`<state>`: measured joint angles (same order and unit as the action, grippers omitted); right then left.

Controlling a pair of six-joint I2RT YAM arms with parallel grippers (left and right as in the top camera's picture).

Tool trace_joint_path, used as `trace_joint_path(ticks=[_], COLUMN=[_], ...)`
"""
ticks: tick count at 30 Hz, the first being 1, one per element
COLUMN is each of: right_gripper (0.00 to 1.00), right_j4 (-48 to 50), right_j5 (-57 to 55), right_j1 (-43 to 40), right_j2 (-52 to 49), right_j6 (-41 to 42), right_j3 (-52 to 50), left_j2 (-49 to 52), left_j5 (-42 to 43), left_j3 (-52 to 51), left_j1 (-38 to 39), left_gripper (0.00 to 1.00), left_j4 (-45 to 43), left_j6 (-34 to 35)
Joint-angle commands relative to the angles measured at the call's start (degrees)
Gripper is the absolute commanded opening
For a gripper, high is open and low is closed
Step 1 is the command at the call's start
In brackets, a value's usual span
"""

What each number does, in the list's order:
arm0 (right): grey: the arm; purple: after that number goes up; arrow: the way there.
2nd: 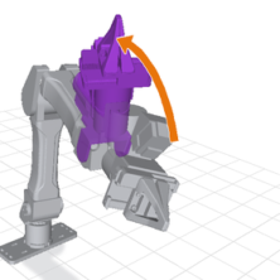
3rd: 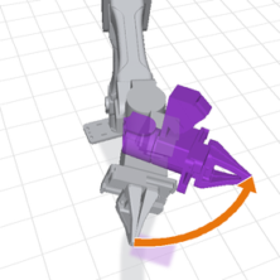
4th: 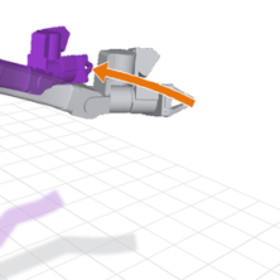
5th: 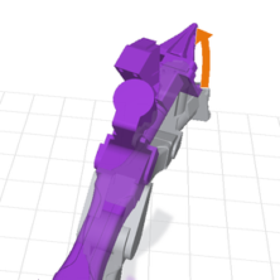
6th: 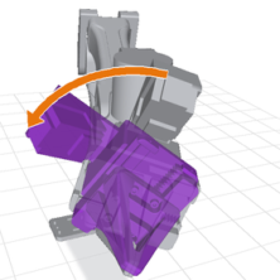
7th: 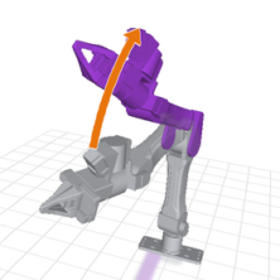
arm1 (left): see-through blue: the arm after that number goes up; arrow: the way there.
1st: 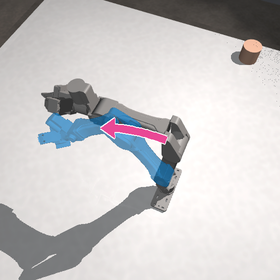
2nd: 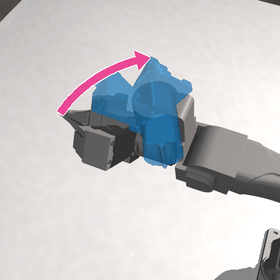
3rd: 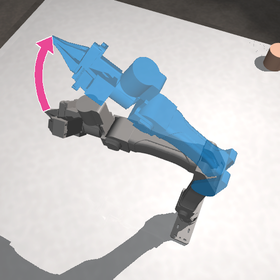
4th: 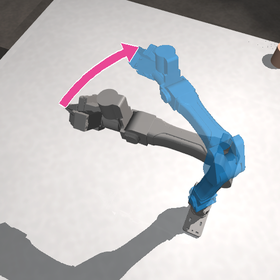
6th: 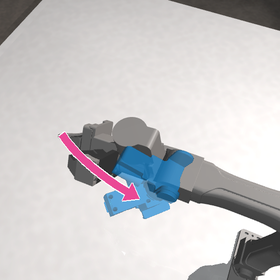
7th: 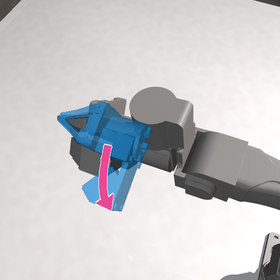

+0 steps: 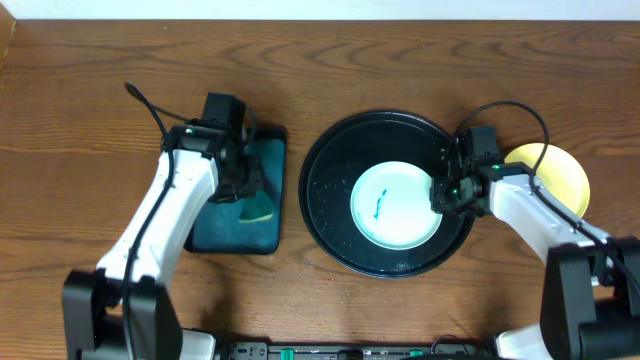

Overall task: Clean dirty plates on tray and stack at the side
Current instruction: 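Grasp the green sponge with the left gripper and bring it over, then scrub the mint plate with the sponge in the left gripper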

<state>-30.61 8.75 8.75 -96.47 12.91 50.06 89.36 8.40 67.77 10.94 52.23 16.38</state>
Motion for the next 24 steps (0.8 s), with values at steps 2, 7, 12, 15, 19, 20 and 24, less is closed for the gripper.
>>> trace_joint_path(ticks=[2, 7, 12, 15, 19, 20, 24], right_gripper=[0.01, 0.01, 0.01, 0.01, 0.01, 0.01, 0.01], right_j4=[0.42, 0.2, -0.33, -0.52, -1.11, -1.33, -1.9], right_j5=[2.27, 2.23, 1.81, 1.81, 1.79, 1.79, 1.79], right_j1=[0.68, 0.7, 0.74, 0.72, 0.72, 0.72, 0.72], right_j2=[-3.17, -3.72, -3.72, -3.72, -3.72, -3.72, -3.72], right_j6=[1.09, 1.64, 1.6, 1.38, 1.16, 1.16, 1.14], right_j3=[-0.26, -0.26, -0.26, -0.26, -0.26, -0.26, -0.26], left_j2=[-2.91, -1.4, 4.0, 8.66, 15.43, 17.14, 23.98], left_j5=[7.96, 9.57, 9.6, 10.49, 10.45, 10.43, 10.43], left_j3=[1.57, 0.83, 0.81, 0.81, 0.81, 0.81, 0.81], left_j1=[5.29, 14.73, 23.1, 27.74, 32.5, 33.22, 34.18], left_gripper=[0.08, 0.07, 0.07, 0.08, 0.07, 0.07, 0.07], left_j4=[-2.23, -10.38, -19.19, -25.49, -33.05, -34.45, -37.66], left_j6=[-2.6, -0.15, 4.46, 10.12, 12.92, 12.92, 16.28])
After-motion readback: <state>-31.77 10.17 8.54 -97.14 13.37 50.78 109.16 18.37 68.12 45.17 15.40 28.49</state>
